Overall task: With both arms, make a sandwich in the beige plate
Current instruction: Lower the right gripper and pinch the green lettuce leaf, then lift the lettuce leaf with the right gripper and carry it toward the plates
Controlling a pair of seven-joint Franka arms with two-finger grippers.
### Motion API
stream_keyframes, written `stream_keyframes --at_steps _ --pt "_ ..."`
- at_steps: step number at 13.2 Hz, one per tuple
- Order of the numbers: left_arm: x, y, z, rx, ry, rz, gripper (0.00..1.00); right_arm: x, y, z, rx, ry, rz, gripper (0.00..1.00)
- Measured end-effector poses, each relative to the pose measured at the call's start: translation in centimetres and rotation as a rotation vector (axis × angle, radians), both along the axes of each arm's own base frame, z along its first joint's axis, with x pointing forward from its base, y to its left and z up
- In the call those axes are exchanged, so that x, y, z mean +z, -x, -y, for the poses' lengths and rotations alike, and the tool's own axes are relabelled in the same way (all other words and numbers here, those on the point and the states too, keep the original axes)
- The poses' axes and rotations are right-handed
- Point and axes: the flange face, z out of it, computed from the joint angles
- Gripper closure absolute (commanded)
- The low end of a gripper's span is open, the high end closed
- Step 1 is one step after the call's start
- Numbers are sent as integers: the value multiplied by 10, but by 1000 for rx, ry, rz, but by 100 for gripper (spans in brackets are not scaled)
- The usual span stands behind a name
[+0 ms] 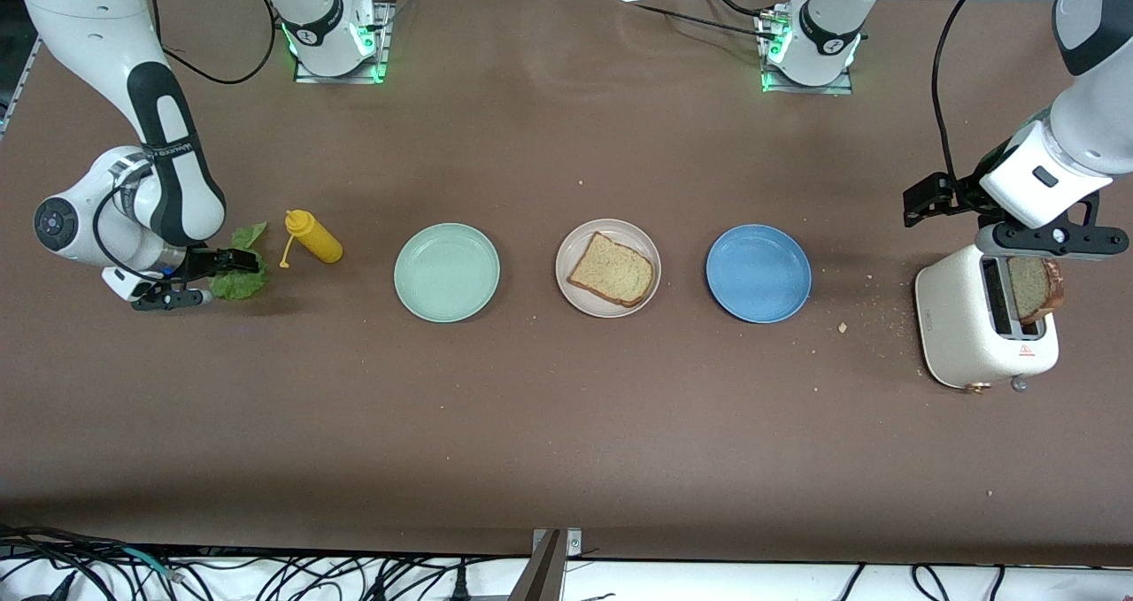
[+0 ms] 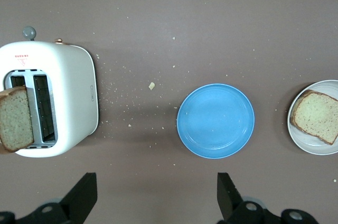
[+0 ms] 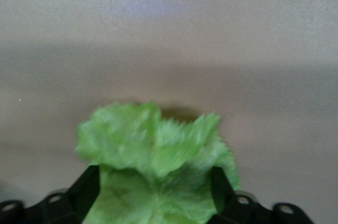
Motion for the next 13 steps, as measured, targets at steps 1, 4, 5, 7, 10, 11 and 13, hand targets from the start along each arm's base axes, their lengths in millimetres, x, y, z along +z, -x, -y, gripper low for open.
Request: stream_keyframes --at_steps 1,4,5,7,10,11,13 --pt "0 0 0 0 0 0 0 0 0 1 5 5 1 94" --pt "0 0 0 0 0 -1 0 3 0 4 1 4 3 100" --pt "-1 0 0 0 0 -1 0 4 0 2 4 0 2 100" --pt "-1 0 0 -1 0 -2 0 7 -1 2 10 2 7 100" --pt "-1 0 1 -1 0 -2 0 22 -13 -3 61 17 11 100" --pt "-1 0 1 -2 0 -3 0 34 -21 -6 72 5 5 100" --pt "-2 -1 1 -2 0 -3 0 69 -36 -11 82 -8 -15 100"
